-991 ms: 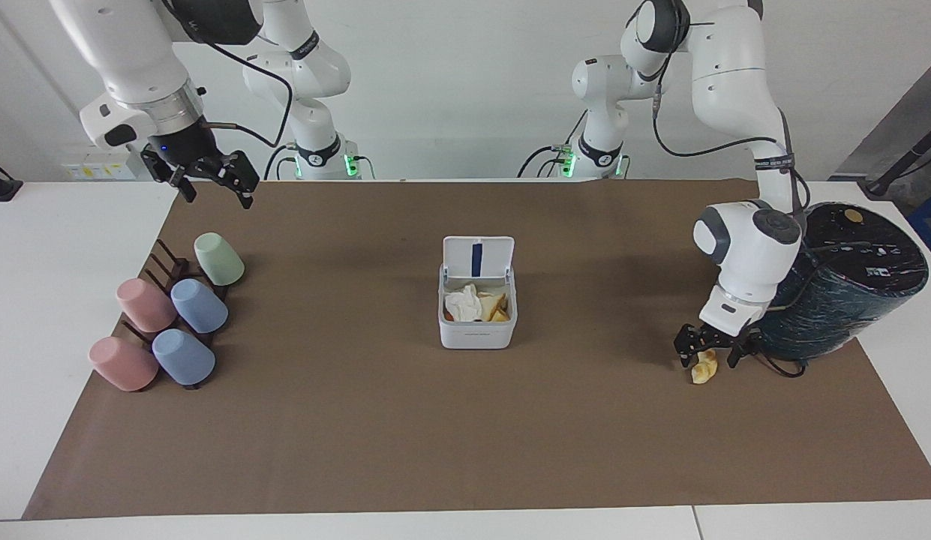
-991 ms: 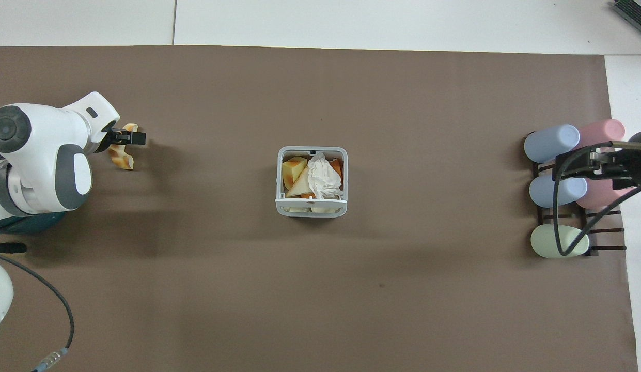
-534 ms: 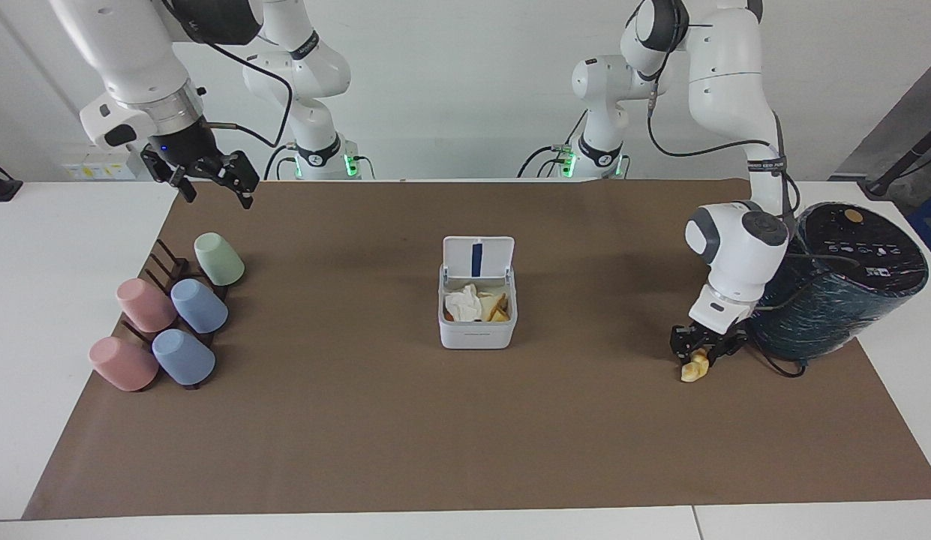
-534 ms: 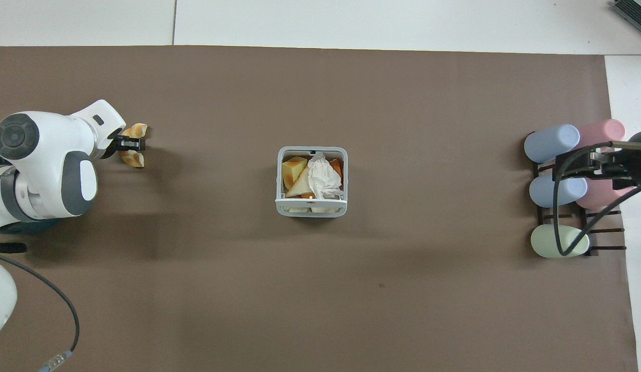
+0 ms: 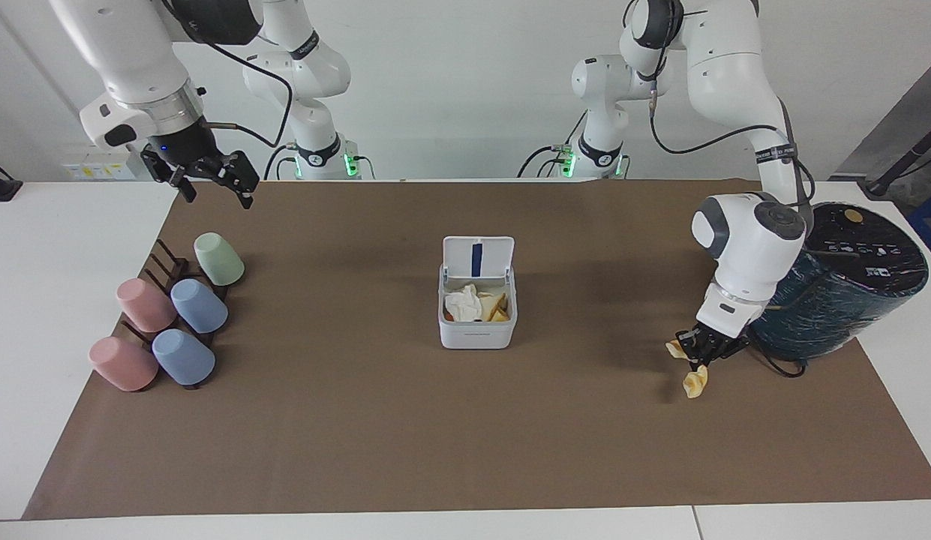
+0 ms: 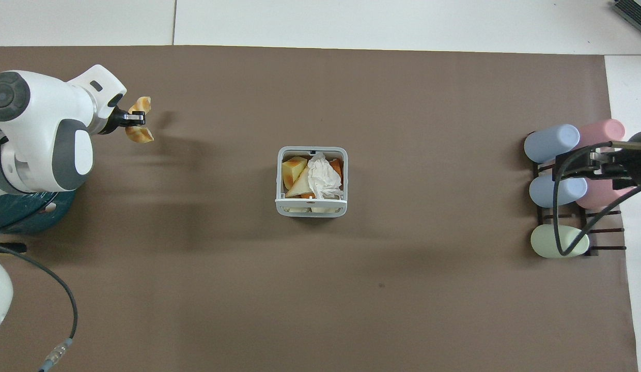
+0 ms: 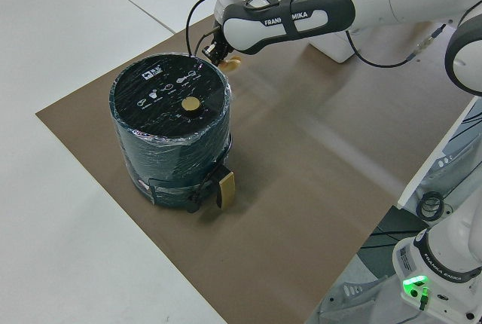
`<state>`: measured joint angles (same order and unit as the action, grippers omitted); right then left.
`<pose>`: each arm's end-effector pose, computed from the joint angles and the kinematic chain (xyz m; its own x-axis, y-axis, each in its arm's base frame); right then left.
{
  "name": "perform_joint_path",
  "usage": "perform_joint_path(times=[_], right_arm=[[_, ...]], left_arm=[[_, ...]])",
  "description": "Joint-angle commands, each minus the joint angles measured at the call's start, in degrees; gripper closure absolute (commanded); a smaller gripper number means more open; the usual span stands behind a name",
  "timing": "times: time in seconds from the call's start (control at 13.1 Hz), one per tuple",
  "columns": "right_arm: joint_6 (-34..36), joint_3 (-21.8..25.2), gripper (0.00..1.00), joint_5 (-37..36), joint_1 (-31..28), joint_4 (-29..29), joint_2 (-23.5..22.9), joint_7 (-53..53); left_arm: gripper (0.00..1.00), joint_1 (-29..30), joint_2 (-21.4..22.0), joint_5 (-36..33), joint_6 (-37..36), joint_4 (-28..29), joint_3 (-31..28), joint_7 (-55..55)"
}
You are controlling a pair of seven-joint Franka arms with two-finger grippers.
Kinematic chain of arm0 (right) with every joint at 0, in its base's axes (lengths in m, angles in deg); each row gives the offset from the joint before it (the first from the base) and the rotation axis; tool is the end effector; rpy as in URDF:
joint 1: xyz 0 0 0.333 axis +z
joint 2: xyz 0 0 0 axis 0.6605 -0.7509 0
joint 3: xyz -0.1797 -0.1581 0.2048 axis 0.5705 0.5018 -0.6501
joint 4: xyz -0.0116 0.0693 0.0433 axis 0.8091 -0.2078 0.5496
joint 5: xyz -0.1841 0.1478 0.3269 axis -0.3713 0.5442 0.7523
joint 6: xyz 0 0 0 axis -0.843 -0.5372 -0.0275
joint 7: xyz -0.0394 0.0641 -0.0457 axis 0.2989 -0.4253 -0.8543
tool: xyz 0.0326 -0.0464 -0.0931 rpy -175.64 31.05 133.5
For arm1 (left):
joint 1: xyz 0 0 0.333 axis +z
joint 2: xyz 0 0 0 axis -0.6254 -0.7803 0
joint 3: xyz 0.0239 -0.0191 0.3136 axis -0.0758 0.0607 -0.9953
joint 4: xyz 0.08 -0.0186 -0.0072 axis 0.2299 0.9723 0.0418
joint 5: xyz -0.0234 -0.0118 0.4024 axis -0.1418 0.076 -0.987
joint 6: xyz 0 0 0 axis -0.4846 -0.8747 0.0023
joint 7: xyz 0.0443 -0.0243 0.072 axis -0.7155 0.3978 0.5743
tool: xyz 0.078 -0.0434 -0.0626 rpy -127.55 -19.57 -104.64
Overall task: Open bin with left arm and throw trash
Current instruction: 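Carry the croissant over the bin and release it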
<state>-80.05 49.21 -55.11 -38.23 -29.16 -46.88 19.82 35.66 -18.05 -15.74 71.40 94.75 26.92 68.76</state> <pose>0.5503 -0.0002 0.6141 0.9865 -0.1626 -0.0203 -0.1622 -0.9866 0.0179 0.6883 -0.0519 0.3618 0.9730 -0.0217 0.2298 -0.0277 -0.9994 0.0229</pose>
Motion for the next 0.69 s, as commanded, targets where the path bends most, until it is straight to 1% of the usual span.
perform_joint_path(times=[0.0, 0.08, 0.3, 0.46, 0.61], right_arm=[[0.0, -0.2, 0.00, 0.9, -0.6, -0.9, 0.9, -1.6], [0.0, -0.2, 0.00, 0.9, -0.6, -0.9, 0.9, -1.6], [0.0, -0.2, 0.00, 0.8, -0.6, -0.9, 0.9, -1.6], [0.0, -0.2, 0.00, 0.8, -0.6, -0.9, 0.9, -1.6], [0.0, -0.2, 0.00, 0.8, -0.6, -0.9, 0.9, -1.6]], left_arm=[[1.00, -5.8, 0.2, -0.1, -8.8, -5.5, -0.4, 9.5], [1.00, -8.0, 1.1, -0.1, -11.8, -6.2, -0.3, 13.9], [1.00, -15.6, 4.8, 0.8, -17.4, -6.5, 0.0, 26.4], [1.00, -20.2, 6.2, 2.1, -19.0, -6.5, 0.1, 32.9], [1.00, -25.0, 6.3, 2.1, -18.5, -6.2, 0.1, 40.3]])
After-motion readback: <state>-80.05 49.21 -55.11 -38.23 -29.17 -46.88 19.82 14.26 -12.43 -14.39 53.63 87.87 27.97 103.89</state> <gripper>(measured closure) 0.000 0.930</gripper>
